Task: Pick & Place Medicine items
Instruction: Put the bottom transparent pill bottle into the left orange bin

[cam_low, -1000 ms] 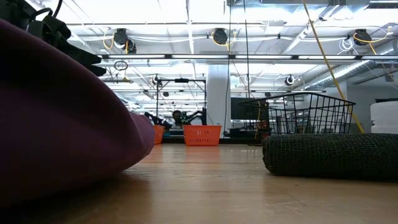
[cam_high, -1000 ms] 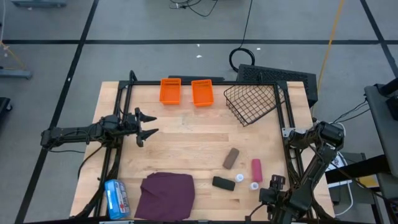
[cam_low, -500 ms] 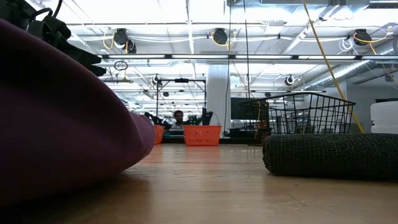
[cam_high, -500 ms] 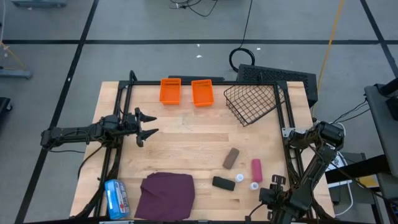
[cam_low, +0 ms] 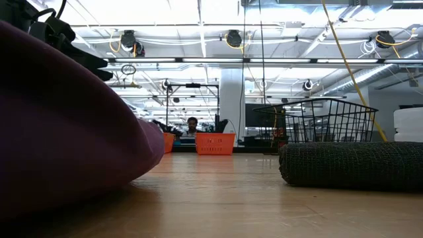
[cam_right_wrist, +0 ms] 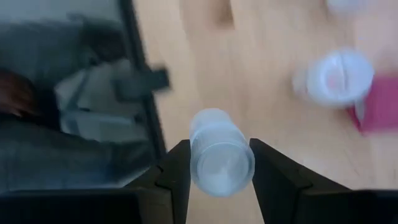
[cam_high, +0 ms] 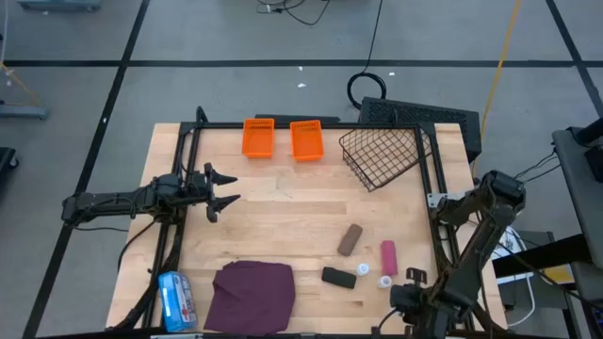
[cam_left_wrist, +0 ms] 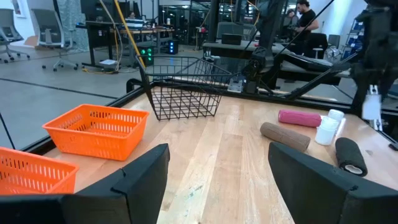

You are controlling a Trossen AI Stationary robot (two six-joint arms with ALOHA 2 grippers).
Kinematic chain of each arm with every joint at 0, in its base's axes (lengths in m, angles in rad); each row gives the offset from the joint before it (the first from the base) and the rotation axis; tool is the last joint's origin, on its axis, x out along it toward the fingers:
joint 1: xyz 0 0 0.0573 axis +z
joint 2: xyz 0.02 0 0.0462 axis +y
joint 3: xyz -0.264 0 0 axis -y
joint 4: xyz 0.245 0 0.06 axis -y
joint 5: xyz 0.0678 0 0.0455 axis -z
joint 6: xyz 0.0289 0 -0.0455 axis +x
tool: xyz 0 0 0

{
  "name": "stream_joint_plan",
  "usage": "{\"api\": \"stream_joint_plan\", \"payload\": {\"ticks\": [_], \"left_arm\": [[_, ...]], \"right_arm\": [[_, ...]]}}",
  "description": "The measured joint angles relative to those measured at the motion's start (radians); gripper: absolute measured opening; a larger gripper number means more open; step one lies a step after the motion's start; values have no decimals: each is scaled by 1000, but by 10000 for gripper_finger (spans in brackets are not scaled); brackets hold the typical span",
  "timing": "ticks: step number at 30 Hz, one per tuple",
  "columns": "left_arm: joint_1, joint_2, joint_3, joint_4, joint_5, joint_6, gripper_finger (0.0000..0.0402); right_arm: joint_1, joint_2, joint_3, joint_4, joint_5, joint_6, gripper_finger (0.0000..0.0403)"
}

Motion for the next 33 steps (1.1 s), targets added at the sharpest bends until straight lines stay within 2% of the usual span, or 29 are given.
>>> {"api": "stream_joint_plan", "payload": {"ticks": [4, 8, 17, 23, 28, 33], "left_arm": [[0, 0, 0, 0, 0, 0, 283], [0, 0, 0, 0, 0, 0, 283], [0, 0, 0, 0, 0, 0, 283], [0, 0, 0, 0, 0, 0, 283], [0, 0, 0, 0, 0, 0, 283], [0, 0, 0, 0, 0, 0, 283]], "right_arm": [[-72, -59, 0, 75, 71, -134, 125], [-206, -100, 0, 124, 67, -303, 125], [-631, -119, 0, 174, -150, -726, 125], [-875, -119, 2, 215, -176, -952, 125], [-987, -99, 3, 230, -181, -1055, 125], [-1028, -35, 3, 208, -151, -1150, 125]]}}
